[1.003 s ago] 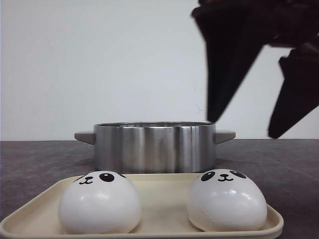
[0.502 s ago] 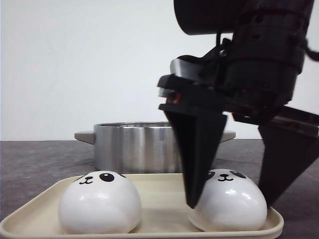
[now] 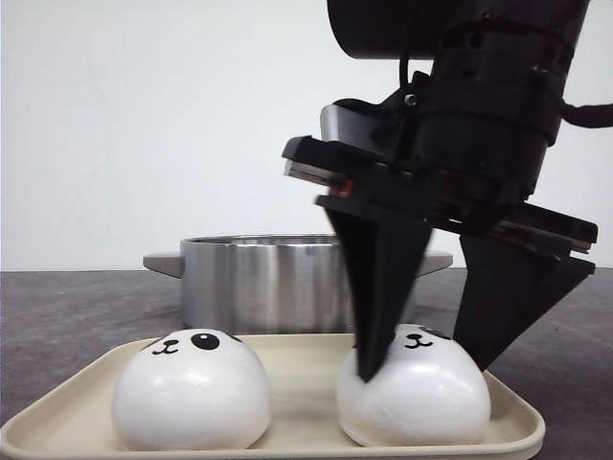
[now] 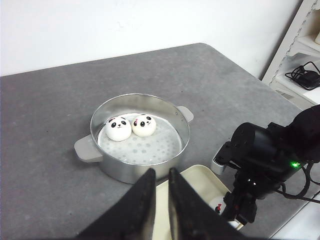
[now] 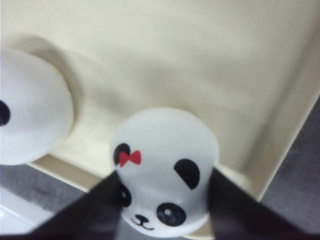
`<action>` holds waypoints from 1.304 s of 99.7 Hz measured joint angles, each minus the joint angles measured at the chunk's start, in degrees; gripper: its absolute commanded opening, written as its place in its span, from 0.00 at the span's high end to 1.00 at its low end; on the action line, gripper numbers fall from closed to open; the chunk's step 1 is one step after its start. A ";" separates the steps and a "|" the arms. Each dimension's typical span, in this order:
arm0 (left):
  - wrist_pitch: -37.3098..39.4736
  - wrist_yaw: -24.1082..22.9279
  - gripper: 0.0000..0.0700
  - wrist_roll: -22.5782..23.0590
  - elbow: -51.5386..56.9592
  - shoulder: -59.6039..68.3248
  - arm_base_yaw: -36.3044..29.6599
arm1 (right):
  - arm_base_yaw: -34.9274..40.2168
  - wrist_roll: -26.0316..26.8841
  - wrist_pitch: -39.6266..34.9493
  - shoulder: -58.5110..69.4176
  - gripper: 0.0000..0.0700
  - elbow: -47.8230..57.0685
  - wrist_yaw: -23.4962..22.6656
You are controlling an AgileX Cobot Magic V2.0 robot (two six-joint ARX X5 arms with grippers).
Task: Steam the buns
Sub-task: 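Close the right gripper on the nearer panda bun, then lift the bun with the right gripper and lower it into the pot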
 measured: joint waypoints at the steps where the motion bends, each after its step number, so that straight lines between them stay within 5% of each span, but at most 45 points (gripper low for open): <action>1: 0.00 0.00 1.00 0.00 0.00 0.00 0.00 | 0.00 0.00 -0.04 0.00 0.87 0.00 0.11; 7: 0.00 0.00 1.00 0.00 0.00 0.00 0.00 | 0.00 0.00 -0.28 0.00 1.00 0.00 0.44; 42: 0.00 0.00 1.00 0.04 0.00 0.00 0.00 | 0.00 -0.04 3.61 -1.53 1.00 0.68 0.96; 62: 0.09 0.00 1.00 0.22 0.00 0.00 0.00 | 0.77 -0.81 5.11 -9.55 1.00 11.43 1.07; 86: 2.47 0.00 1.00 0.24 0.00 0.00 0.00 | -1.62 -8.17 3.69 -10.91 1.00 28.57 10.29; 130: 4.15 0.00 1.00 0.35 0.00 0.00 0.00 | -17.73 -15.37 -9.44 11.21 1.00 47.25 4.92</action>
